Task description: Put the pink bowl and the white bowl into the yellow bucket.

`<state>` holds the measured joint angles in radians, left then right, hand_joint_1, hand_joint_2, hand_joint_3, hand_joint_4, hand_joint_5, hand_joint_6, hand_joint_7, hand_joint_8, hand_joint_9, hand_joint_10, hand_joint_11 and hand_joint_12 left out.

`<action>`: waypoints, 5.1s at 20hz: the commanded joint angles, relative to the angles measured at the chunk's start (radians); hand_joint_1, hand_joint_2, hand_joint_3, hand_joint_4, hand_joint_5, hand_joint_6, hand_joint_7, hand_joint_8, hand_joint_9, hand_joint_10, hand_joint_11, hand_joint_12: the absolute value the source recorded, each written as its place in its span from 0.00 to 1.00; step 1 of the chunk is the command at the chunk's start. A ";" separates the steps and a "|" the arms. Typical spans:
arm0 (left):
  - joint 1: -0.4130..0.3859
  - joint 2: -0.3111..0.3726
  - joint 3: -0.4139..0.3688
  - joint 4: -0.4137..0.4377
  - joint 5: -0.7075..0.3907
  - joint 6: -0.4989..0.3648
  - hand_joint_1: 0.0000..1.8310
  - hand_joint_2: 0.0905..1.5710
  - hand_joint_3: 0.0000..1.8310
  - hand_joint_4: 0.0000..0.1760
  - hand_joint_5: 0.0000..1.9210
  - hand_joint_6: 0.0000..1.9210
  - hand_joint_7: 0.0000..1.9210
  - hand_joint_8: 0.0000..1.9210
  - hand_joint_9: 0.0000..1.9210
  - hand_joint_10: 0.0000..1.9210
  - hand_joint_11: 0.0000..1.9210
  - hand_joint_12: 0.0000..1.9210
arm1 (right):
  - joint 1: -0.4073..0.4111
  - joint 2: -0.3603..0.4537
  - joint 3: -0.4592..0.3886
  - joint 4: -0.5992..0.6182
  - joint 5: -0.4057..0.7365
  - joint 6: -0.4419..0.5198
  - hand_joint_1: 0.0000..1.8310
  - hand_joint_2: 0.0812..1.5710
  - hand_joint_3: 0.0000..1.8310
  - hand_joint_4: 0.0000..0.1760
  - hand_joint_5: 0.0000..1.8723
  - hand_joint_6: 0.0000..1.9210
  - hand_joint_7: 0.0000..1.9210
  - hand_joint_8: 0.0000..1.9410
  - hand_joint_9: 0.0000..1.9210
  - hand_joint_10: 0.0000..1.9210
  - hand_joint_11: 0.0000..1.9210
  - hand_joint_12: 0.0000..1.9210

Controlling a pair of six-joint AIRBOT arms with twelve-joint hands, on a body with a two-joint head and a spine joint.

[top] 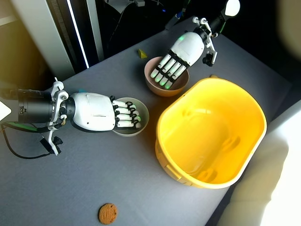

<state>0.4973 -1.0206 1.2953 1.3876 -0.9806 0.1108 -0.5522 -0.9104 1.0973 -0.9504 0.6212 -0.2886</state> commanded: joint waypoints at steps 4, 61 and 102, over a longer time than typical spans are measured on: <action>-0.003 0.007 -0.001 -0.054 -0.064 0.002 0.75 0.70 0.00 0.00 0.45 0.61 0.49 0.51 0.47 0.60 0.38 0.44 | 0.012 0.008 -0.001 0.036 0.073 -0.005 0.71 0.70 0.00 0.00 0.46 0.02 0.48 0.01 0.47 0.03 0.27 0.56; -0.290 0.155 0.140 -0.343 -0.492 -0.310 0.75 0.68 0.00 0.00 0.46 0.51 0.55 0.46 0.52 0.56 0.44 0.55 | 0.367 0.136 -0.046 -0.145 0.412 -0.240 0.76 0.66 0.00 0.00 0.52 0.49 0.56 0.37 0.58 0.48 0.47 0.46; -0.460 -0.180 0.564 -0.370 -0.322 -0.254 0.76 0.67 0.00 0.00 0.50 0.48 0.57 0.43 0.51 0.55 0.41 0.57 | 0.369 -0.053 0.184 0.305 0.218 -0.293 0.76 0.65 0.00 0.00 0.53 0.47 0.56 0.38 0.58 0.47 0.48 0.49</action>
<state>0.0521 -1.2160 1.8503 1.1267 -1.2495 -0.1497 -0.1925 -0.9787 1.2781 -0.7006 0.7555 -0.5758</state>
